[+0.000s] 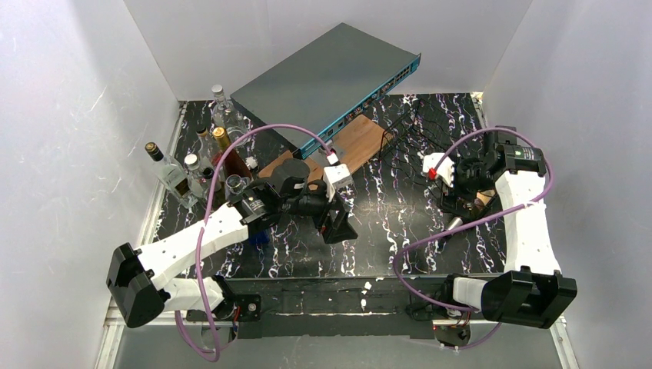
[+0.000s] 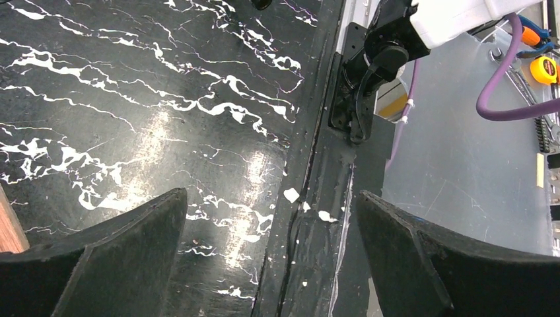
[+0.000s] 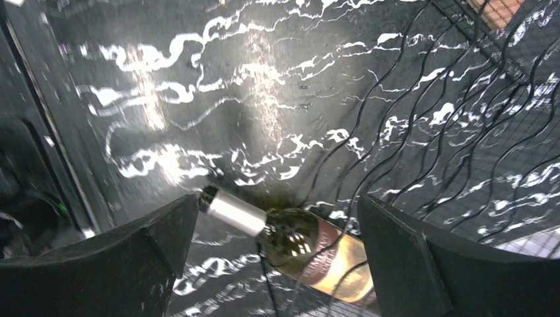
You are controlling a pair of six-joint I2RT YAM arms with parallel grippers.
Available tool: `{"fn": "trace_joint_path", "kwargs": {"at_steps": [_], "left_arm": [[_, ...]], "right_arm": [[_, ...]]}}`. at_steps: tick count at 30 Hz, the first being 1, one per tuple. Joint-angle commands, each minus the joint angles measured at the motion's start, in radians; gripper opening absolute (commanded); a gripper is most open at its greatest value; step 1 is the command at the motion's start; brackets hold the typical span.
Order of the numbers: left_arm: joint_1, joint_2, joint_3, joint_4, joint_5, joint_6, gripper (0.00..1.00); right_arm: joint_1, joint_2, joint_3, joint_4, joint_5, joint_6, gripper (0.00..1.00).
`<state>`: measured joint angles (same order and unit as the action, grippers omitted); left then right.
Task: Take the wine bottle off the wine rack
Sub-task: Pick up the wine bottle from the wine rack.
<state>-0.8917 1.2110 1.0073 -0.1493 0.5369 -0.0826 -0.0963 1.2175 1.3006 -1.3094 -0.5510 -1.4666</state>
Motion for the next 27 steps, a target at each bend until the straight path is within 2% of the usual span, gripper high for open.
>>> {"fn": "trace_joint_path", "kwargs": {"at_steps": [1, 6, 9, 23, 27], "left_arm": [[0.002, -0.034, -0.007, 0.031, -0.019, 0.009, 0.98], [0.002, -0.047, -0.010, 0.027, -0.028, 0.022, 0.98], [0.001, -0.055, -0.016, 0.024, -0.037, 0.032, 0.98], [0.001, -0.043, -0.024, 0.017, -0.067, 0.059, 0.98], [0.002, -0.039, -0.026, 0.016, -0.072, 0.063, 0.98]], "right_arm": [[-0.003, -0.002, -0.009, -0.096, 0.106, -0.319, 1.00], [-0.002, -0.009, -0.104, -0.114, 0.231, -0.628, 1.00], [-0.002, 0.000, -0.164, -0.113, 0.313, -0.750, 1.00], [0.017, 0.028, -0.393, 0.094, 0.425, -0.874, 1.00], [0.020, 0.043, -0.431, 0.169, 0.443, -0.891, 0.93]]}}
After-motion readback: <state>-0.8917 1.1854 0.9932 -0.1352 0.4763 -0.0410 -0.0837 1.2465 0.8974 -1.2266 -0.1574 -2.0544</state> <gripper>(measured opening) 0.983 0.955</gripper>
